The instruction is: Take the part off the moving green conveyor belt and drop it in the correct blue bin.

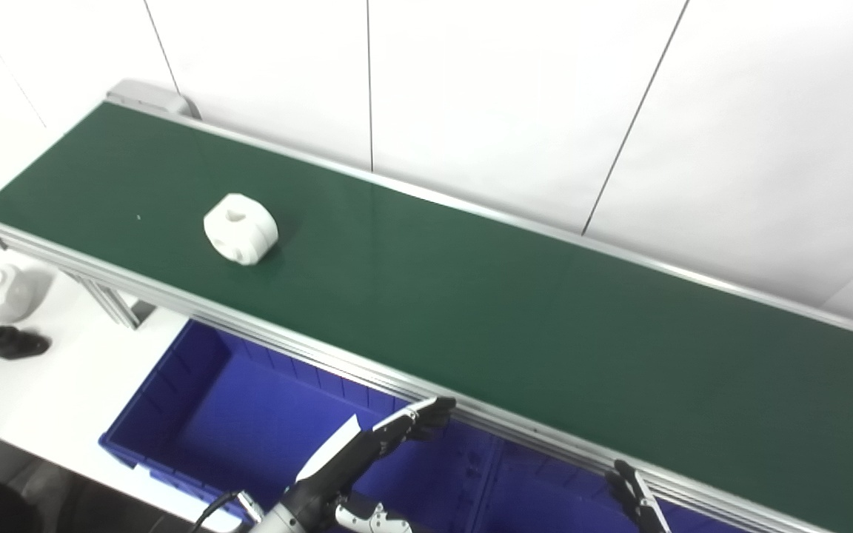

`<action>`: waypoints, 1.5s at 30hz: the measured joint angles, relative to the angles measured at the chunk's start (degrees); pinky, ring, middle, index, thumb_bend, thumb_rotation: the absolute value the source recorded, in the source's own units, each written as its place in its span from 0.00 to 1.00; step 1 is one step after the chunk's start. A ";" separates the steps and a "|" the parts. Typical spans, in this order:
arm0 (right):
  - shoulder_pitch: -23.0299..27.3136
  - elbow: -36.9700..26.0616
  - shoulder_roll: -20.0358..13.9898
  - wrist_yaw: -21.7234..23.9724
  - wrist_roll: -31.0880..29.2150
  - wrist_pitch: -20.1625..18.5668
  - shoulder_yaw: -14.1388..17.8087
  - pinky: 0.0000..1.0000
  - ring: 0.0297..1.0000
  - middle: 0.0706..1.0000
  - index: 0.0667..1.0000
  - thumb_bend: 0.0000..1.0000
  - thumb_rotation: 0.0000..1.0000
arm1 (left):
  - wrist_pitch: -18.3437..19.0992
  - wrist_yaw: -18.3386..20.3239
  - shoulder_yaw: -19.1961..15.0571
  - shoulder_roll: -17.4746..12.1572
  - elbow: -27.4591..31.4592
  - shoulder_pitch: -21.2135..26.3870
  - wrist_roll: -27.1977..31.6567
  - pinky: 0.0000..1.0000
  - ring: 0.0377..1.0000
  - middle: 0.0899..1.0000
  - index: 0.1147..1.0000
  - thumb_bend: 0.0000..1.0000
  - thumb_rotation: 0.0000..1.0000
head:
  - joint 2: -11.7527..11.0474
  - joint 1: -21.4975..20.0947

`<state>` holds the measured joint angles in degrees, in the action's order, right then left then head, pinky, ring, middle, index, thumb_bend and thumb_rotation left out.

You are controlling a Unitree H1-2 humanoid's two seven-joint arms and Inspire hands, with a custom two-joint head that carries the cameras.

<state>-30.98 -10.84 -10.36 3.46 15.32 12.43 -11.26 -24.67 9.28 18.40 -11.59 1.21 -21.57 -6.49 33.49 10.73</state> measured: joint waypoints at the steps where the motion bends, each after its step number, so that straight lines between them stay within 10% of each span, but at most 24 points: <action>1: 0.10 0.29 0.05 0.00 0.07 0.00 -0.04 0.91 0.89 0.89 0.94 0.74 0.20 | 0.00 -0.23 0.10 -0.13 0.00 0.14 0.04 0.85 0.89 0.90 0.89 0.89 0.37 | -0.09 -0.26; 14: 1.68 2.52 0.64 -1.12 2.13 0.18 -0.20 0.81 0.84 0.86 0.90 0.78 0.23 | -0.09 -1.45 -3.41 -1.21 8.26 1.50 3.92 0.88 0.90 0.90 0.90 0.95 0.38 | 0.96 -8.60; 24: 2.35 2.60 1.33 -1.08 0.87 0.86 -0.87 0.80 0.84 0.86 0.90 0.83 0.25 | 3.16 0.04 -11.75 -4.98 14.28 11.95 -1.09 0.93 0.96 0.97 0.98 0.73 0.35 | 2.46 -9.76; 45: 3.22 4.14 2.64 -1.68 0.85 4.65 -1.99 0.81 0.84 0.84 0.89 0.82 0.28 | 12.27 1.28 -18.36 -14.58 0.36 27.25 -17.35 0.85 0.93 0.97 0.98 0.77 0.19 | 2.02 -8.18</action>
<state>-27.76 -6.69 -7.73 1.78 16.18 17.08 -13.24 -12.39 10.56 0.05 -26.17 1.57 5.68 -23.84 35.51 2.55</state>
